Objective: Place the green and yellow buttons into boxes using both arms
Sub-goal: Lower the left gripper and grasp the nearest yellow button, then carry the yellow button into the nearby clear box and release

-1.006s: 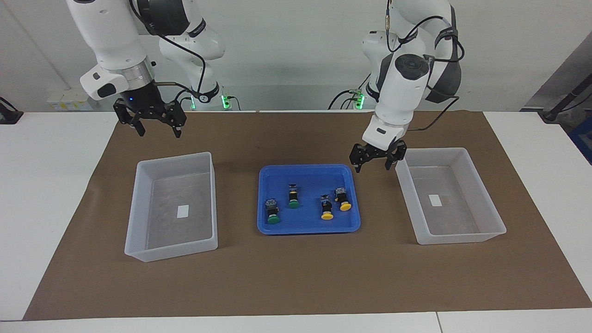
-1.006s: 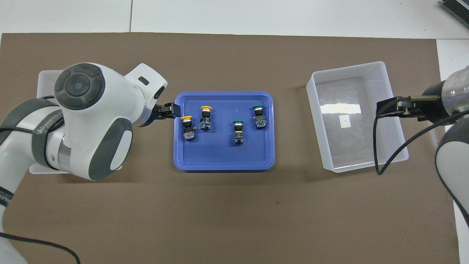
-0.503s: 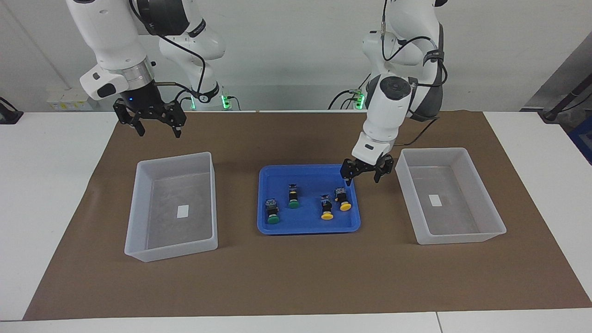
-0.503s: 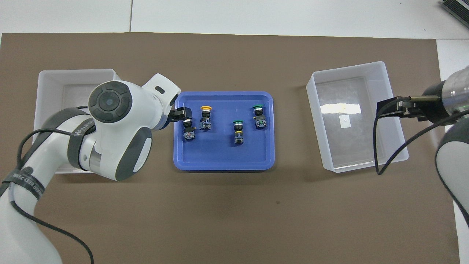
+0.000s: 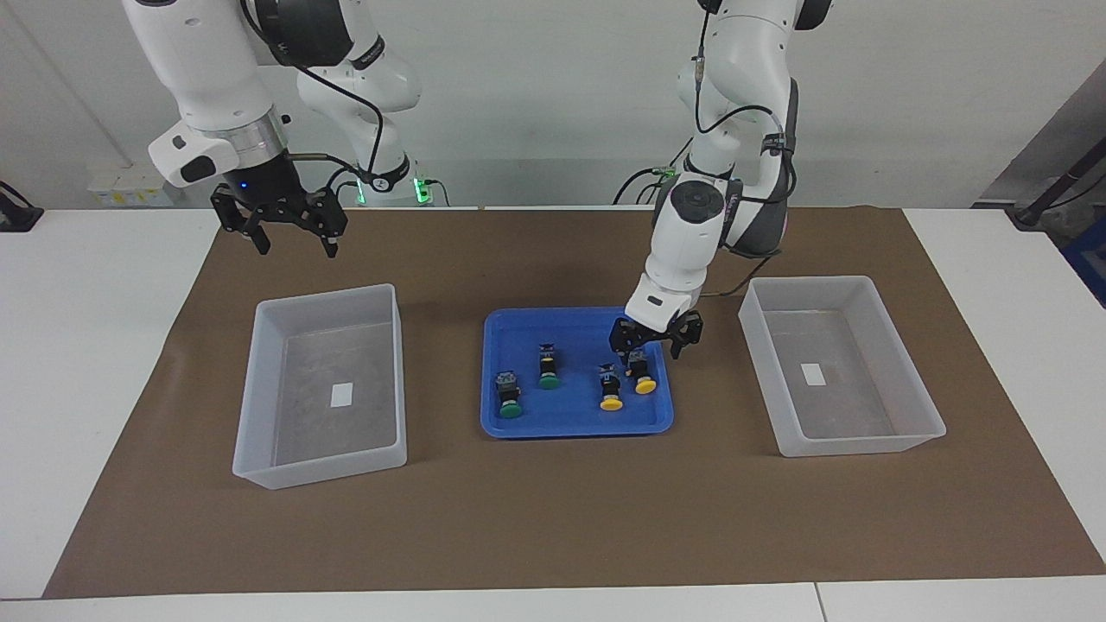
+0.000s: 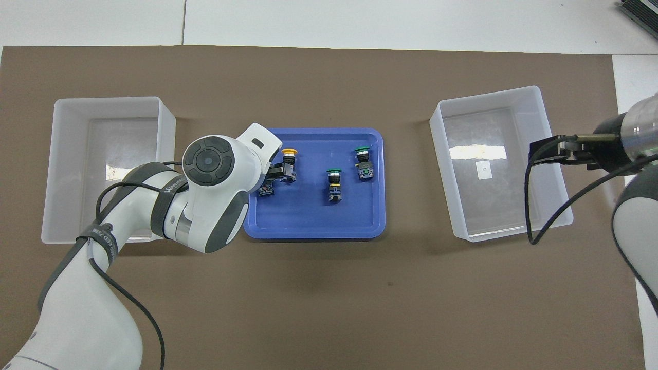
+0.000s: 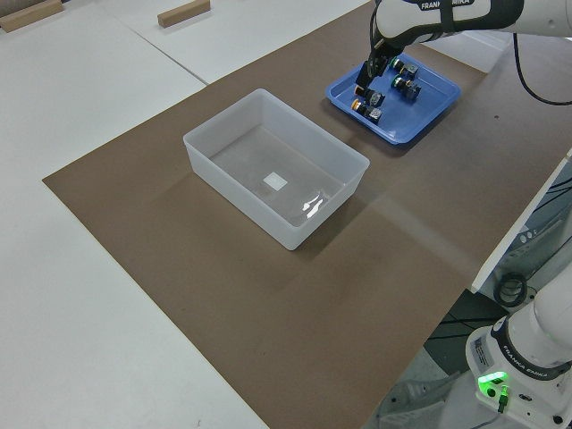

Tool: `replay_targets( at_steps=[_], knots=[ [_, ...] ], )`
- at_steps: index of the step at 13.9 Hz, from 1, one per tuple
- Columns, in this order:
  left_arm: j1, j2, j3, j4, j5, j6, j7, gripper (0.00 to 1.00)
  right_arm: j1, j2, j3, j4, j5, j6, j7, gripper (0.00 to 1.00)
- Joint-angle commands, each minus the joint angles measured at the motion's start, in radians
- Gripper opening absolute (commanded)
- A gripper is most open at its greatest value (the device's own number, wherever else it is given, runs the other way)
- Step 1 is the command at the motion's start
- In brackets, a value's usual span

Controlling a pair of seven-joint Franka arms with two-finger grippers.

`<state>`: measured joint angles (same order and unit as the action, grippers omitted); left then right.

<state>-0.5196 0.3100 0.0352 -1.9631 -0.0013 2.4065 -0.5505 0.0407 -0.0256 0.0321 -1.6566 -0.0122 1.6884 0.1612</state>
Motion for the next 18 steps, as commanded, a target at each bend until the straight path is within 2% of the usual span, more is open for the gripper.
replay_targets(
  at_steps=[1, 4, 13, 16, 18],
  knots=[
    [-0.022, -0.009, 0.015, -0.033, 0.000, 0.037, -0.014, 1.00, -0.015, -0.004, 0.005, -0.006, 0.032, -0.004, -0.032, 1.00],
    [-0.023, 0.000, 0.015, -0.037, 0.000, 0.049, -0.016, 1.00, -0.015, -0.004, 0.005, -0.006, 0.032, -0.006, -0.032, 1.00],
    [-0.037, 0.034, 0.017, -0.037, 0.000, 0.123, -0.060, 0.86, -0.015, -0.004, 0.005, -0.006, 0.032, -0.004, -0.032, 1.00],
    [-0.030, 0.034, 0.019, -0.037, 0.000, 0.129, -0.055, 0.72, -0.015, -0.004, 0.003, -0.006, 0.032, -0.004, -0.032, 1.00],
    [-0.028, 0.034, 0.019, -0.037, 0.000, 0.129, -0.055, 0.56, -0.015, -0.004, 0.005, -0.006, 0.032, -0.006, -0.032, 1.00]
  ],
)
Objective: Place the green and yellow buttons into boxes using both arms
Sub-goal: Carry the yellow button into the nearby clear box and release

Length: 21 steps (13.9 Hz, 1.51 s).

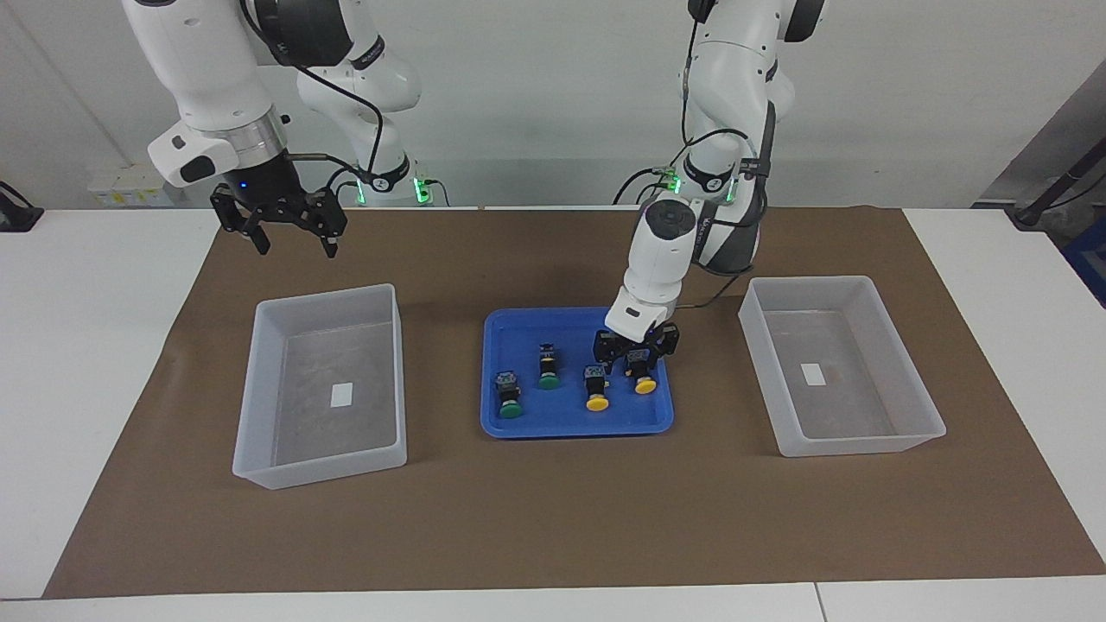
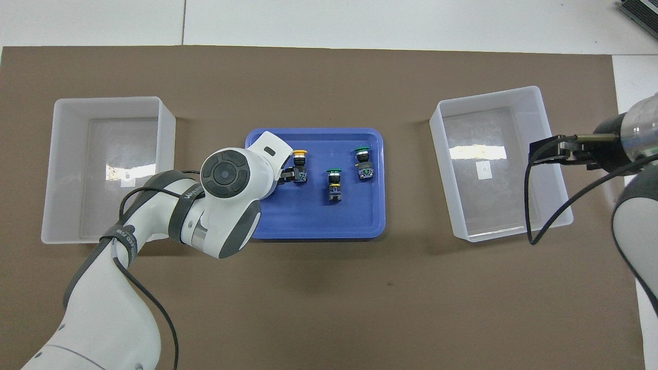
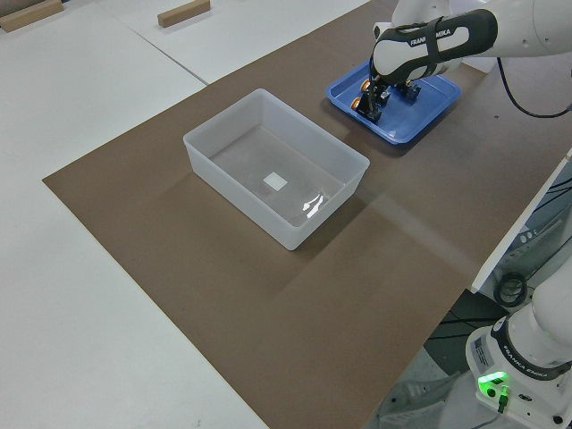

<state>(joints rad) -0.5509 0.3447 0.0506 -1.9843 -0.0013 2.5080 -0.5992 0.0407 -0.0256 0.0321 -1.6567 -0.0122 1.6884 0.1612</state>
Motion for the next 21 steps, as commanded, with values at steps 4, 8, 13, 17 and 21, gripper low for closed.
replay_targets(
  at_steps=[4, 8, 13, 17, 21],
  knots=[
    [0.005, -0.001, 0.003, -0.016, 0.000, 0.026, -0.004, 0.27, -0.015, -0.004, 0.003, -0.006, 0.032, -0.004, -0.032, 1.00],
    [0.011, -0.001, 0.005, -0.014, 0.000, 0.023, -0.001, 0.00, -0.015, -0.004, 0.005, -0.006, 0.032, -0.006, -0.032, 1.00],
    [0.032, 0.014, 0.009, 0.117, 0.001, -0.117, 0.002, 0.00, -0.015, -0.005, 0.005, -0.006, 0.032, -0.004, -0.032, 1.00],
    [0.103, 0.020, 0.008, 0.292, 0.003, -0.300, 0.019, 0.00, -0.015, -0.005, 0.005, -0.006, 0.032, -0.004, -0.032, 1.00],
    [0.207, 0.010, 0.008, 0.372, 0.000, -0.408, 0.145, 0.00, -0.015, -0.004, 0.003, -0.006, 0.032, -0.006, -0.032, 1.00]
  ],
)
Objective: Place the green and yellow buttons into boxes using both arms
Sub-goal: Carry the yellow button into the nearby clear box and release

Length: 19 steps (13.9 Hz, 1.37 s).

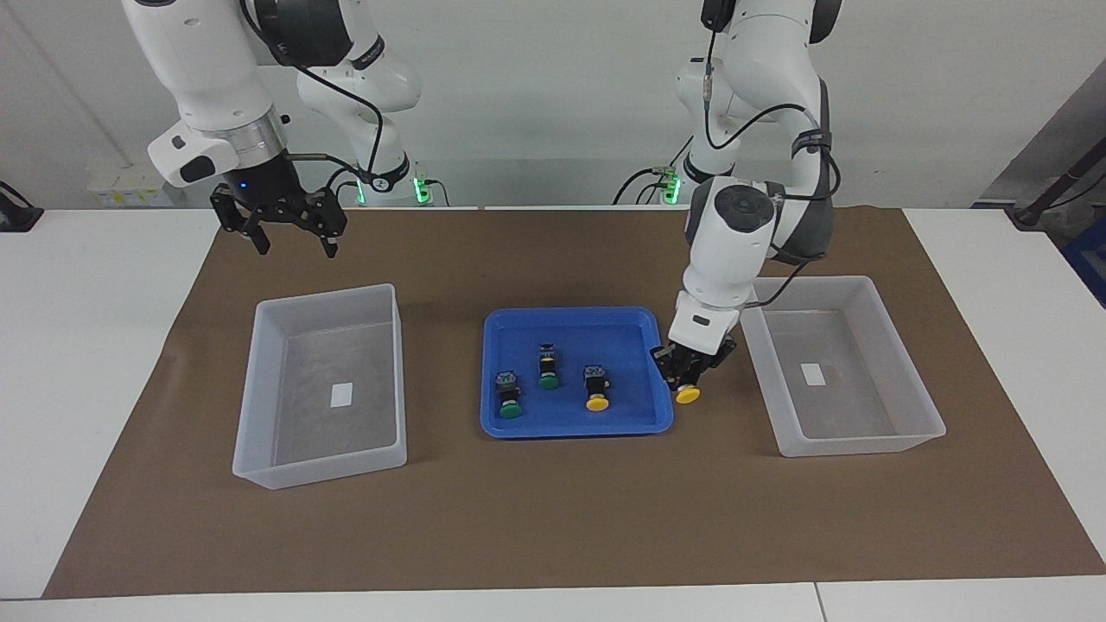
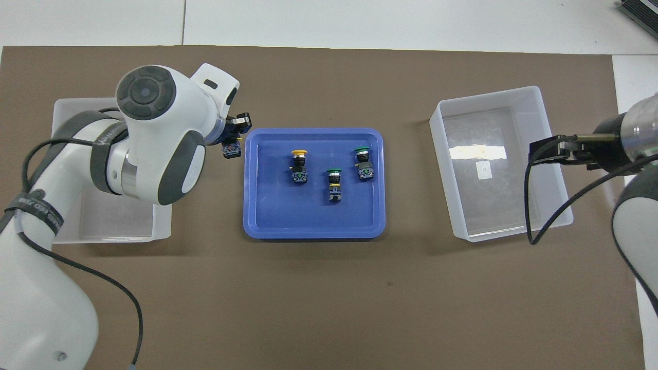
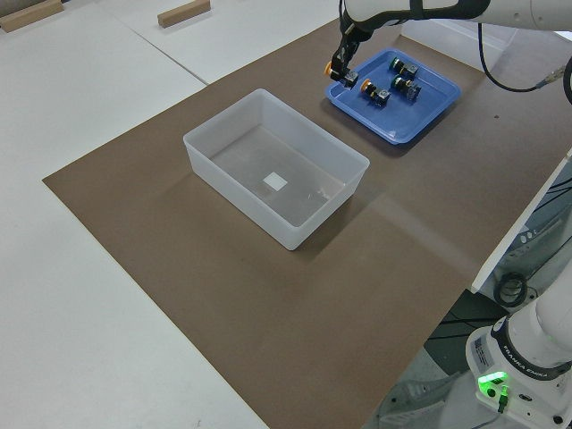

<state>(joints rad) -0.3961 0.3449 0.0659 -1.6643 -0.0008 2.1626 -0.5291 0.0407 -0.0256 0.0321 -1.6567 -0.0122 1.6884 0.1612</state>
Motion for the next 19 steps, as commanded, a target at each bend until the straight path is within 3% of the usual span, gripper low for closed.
replay_targets(
  at_steps=[1, 11, 14, 19],
  knots=[
    [0.081, 0.008, -0.009, 0.058, -0.002, -0.075, 0.113, 0.00, -0.015, -0.005, 0.005, -0.006, 0.032, -0.004, -0.032, 1.00],
    [0.313, 0.002, -0.008, 0.045, -0.013, -0.098, 0.483, 0.00, -0.015, -0.004, 0.005, -0.006, 0.032, -0.004, -0.032, 1.00],
    [0.319, -0.020, -0.006, -0.023, -0.013, -0.061, 0.494, 0.00, -0.015, -0.004, 0.003, -0.006, 0.032, -0.006, -0.032, 1.00],
    [0.310, -0.083, -0.006, -0.250, -0.013, 0.140, 0.491, 0.00, -0.015, -0.004, 0.005, -0.006, 0.032, -0.006, -0.032, 1.00]
  ],
)
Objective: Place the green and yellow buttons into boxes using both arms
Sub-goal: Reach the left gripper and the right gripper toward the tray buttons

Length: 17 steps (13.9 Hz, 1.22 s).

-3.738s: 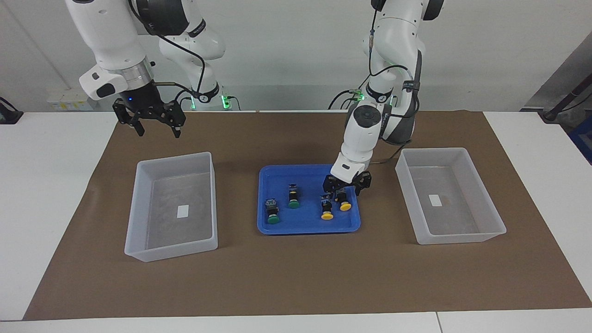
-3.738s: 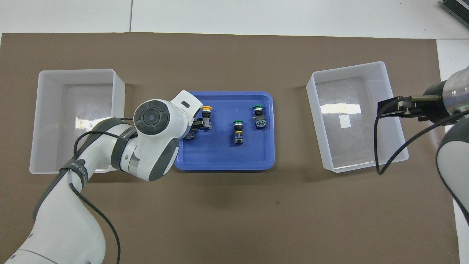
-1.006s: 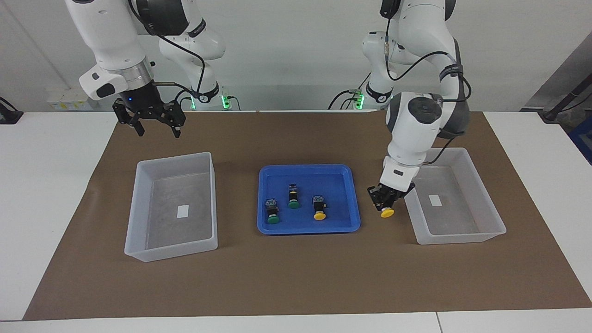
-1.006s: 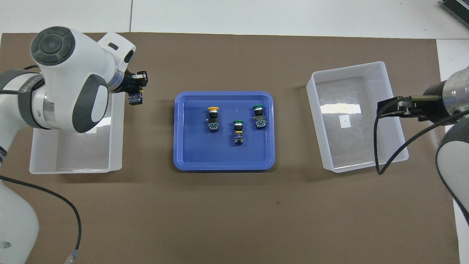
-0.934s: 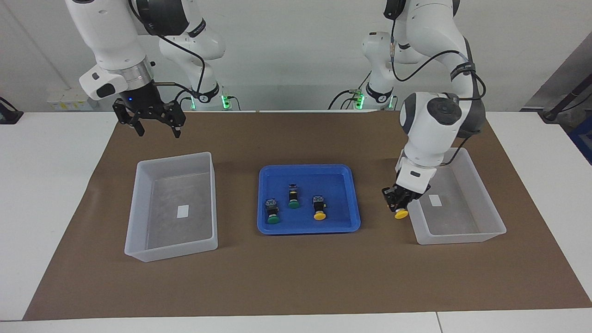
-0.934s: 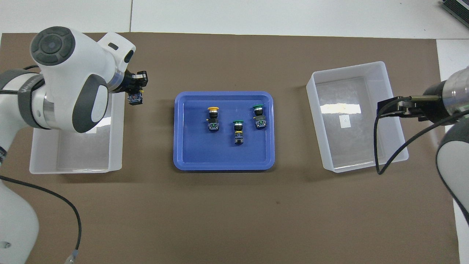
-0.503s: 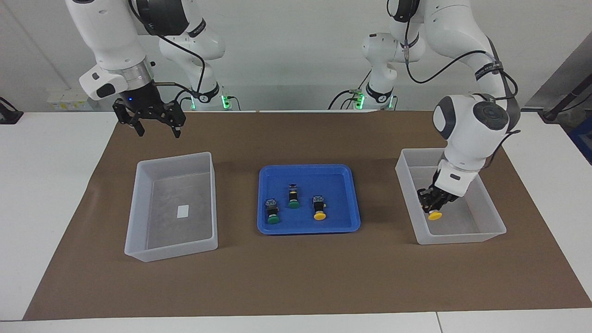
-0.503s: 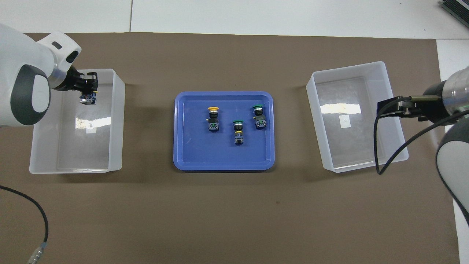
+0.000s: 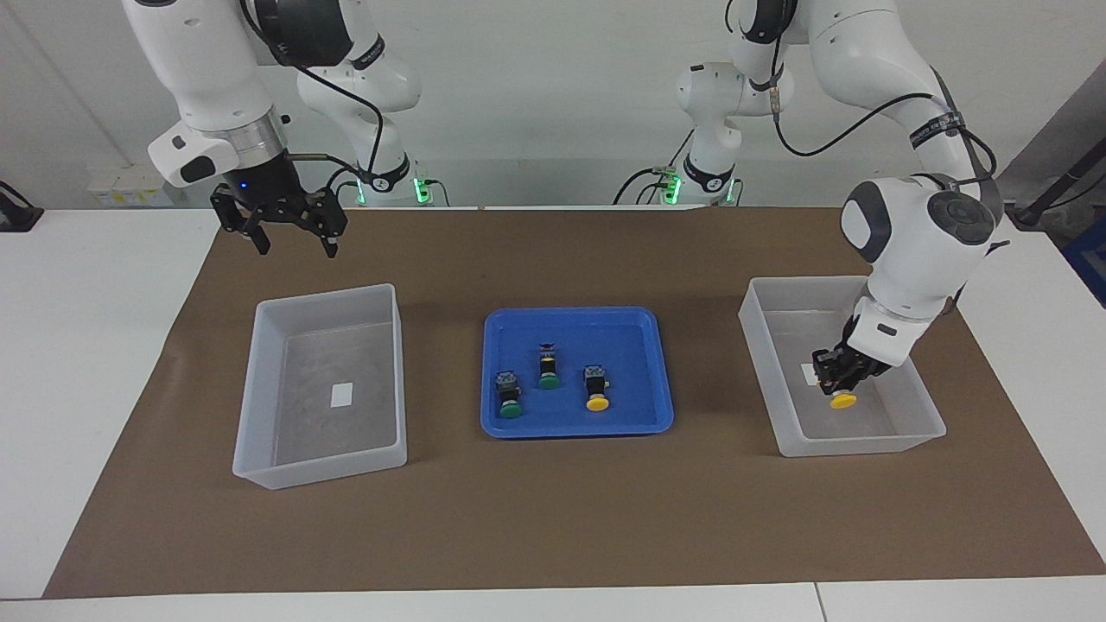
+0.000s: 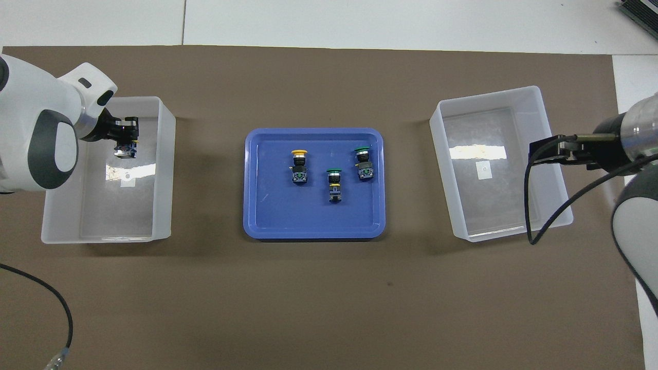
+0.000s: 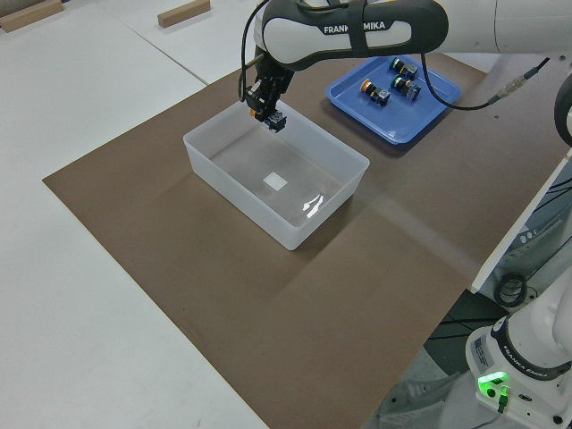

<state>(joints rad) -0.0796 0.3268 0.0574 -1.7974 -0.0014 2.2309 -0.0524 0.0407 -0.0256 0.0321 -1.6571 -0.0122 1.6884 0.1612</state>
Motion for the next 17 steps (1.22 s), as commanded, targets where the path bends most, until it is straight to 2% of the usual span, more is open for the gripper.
replay_targets(
  at_steps=[1, 5, 6, 7, 8, 10, 12, 15, 17],
  knots=[
    [-0.009, -0.066, 0.002, -0.132, -0.012, 0.085, 0.014, 0.00, -0.015, -0.004, 0.003, -0.006, 0.032, -0.006, -0.032, 1.00],
    [-0.025, -0.063, 0.002, -0.189, -0.012, 0.151, 0.008, 0.00, -0.015, -0.004, 0.005, -0.006, 0.032, -0.006, -0.032, 1.00],
    [-0.025, -0.063, 0.002, -0.186, -0.012, 0.148, 0.009, 0.13, -0.015, -0.005, 0.005, -0.006, 0.032, -0.006, -0.032, 1.00],
    [-0.025, -0.061, 0.002, -0.180, -0.012, 0.142, 0.011, 0.35, -0.015, -0.004, 0.005, -0.006, 0.032, -0.006, -0.032, 1.00],
    [-0.025, -0.060, 0.002, -0.177, -0.011, 0.139, 0.012, 0.49, -0.015, -0.004, 0.003, -0.006, 0.032, -0.006, -0.032, 1.00],
    [-0.025, -0.057, 0.002, -0.163, -0.005, 0.133, 0.014, 0.62, -0.015, -0.004, 0.005, -0.006, 0.032, -0.006, -0.032, 1.00],
    [-0.025, -0.049, 0.002, -0.116, -0.002, 0.086, 0.016, 0.67, -0.015, -0.004, 0.005, -0.006, 0.032, -0.006, -0.032, 1.00],
    [-0.025, -0.031, 0.002, -0.006, 0.000, -0.022, 0.016, 0.66, -0.015, -0.005, 0.005, -0.006, 0.032, -0.006, -0.032, 1.00],
    [-0.046, -0.015, 0.002, 0.111, -0.002, -0.144, 0.009, 0.66, -0.015, -0.005, 0.005, -0.006, 0.032, -0.006, -0.032, 1.00]
  ],
)
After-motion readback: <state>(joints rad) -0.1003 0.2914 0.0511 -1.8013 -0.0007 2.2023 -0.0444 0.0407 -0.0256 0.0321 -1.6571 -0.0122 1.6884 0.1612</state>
